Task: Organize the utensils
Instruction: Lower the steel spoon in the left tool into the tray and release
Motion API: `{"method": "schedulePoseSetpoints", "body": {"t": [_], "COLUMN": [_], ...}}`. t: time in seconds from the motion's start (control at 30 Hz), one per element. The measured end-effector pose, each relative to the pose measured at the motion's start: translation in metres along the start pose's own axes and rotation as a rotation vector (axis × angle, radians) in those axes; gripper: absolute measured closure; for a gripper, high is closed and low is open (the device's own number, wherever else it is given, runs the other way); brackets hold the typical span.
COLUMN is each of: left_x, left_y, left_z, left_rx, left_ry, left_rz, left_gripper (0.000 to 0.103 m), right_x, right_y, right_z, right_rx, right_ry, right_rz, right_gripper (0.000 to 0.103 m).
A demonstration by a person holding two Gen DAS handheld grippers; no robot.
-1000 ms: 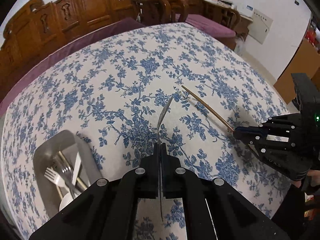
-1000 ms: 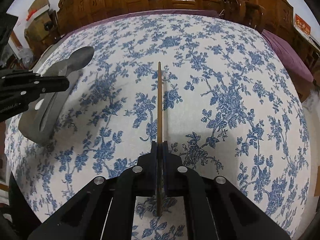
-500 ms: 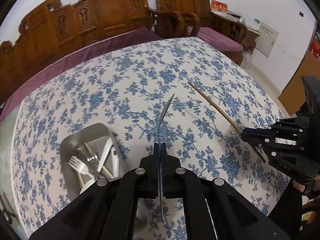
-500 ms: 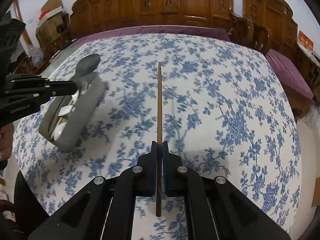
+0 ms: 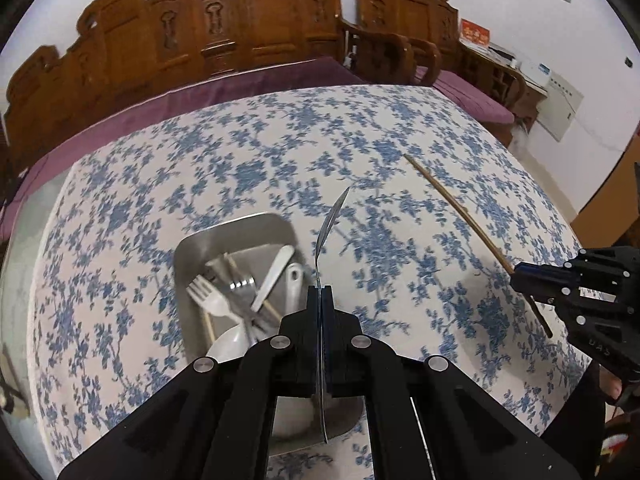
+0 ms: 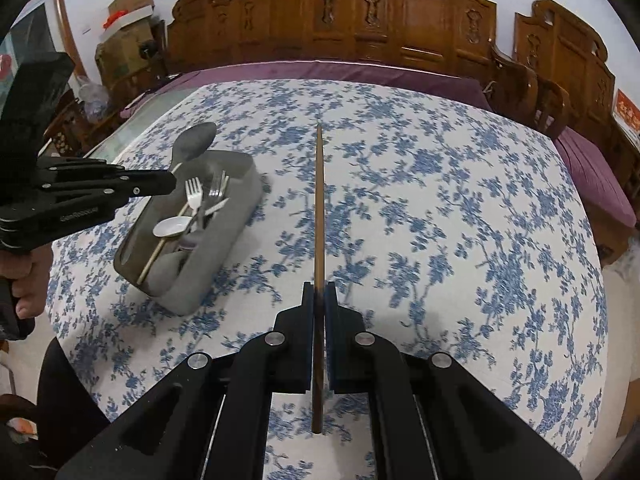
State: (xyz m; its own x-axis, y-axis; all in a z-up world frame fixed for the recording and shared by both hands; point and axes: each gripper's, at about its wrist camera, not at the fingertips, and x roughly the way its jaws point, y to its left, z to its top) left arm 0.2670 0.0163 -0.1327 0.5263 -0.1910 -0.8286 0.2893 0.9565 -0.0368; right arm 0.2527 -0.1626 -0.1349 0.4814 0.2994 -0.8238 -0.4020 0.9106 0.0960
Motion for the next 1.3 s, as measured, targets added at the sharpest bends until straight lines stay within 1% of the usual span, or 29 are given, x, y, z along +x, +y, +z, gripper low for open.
{"method": "schedulePoseSetpoints", "body": {"t": [0.4, 0.67, 0.83, 0.9, 0.97, 1.1, 1.17, 1.3], "left_x": [0.022, 0.045, 0.051, 0.052, 0.050, 0.039, 0.029, 0.009], "left_y": [0.043, 0.057, 0.063, 0.065, 0.066, 0.070, 0.072, 0.077], "left_z": [-0.019, -0.029, -0.029, -0.030, -0.031, -0.035, -0.038, -0.047], "left_rx": [-0.087, -0.120, -0.139, -0.145, -0.144, -0.149, -0.147, -0.145], "left_ry": [0.036, 0.077, 0.083, 0.087, 0.084, 0.070, 0.051, 0.022], "left_rz": [0.017, 0.023, 0.029, 0.024, 0.028, 0.030, 0.034, 0.040], "left_gripper": [0.102, 0.102, 0.102, 0.097, 0.088, 0.084, 0.078, 0.072], "right_x": [0.007, 0.015, 0.018, 0.018, 0.019, 0.021, 0.023, 0.030], "right_y": [0.033, 0.047, 0.053, 0.056, 0.060, 0.070, 0.076, 0.090], "right_z": [0.012, 0.014, 0.016, 0.017, 0.018, 0.022, 0.024, 0.029], "right_rx": [-0.045, -0.071, -0.082, -0.087, -0.092, -0.101, -0.105, -0.108], "right_ry": [0.004, 0.023, 0.028, 0.029, 0.029, 0.027, 0.024, 0.022], "right_rz": [0.029, 0.042, 0.049, 0.051, 0.057, 0.069, 0.075, 0.091], "right_gripper": [0.097, 0.097, 0.097, 0.097, 0.097, 0.097, 0.097, 0.097]}}
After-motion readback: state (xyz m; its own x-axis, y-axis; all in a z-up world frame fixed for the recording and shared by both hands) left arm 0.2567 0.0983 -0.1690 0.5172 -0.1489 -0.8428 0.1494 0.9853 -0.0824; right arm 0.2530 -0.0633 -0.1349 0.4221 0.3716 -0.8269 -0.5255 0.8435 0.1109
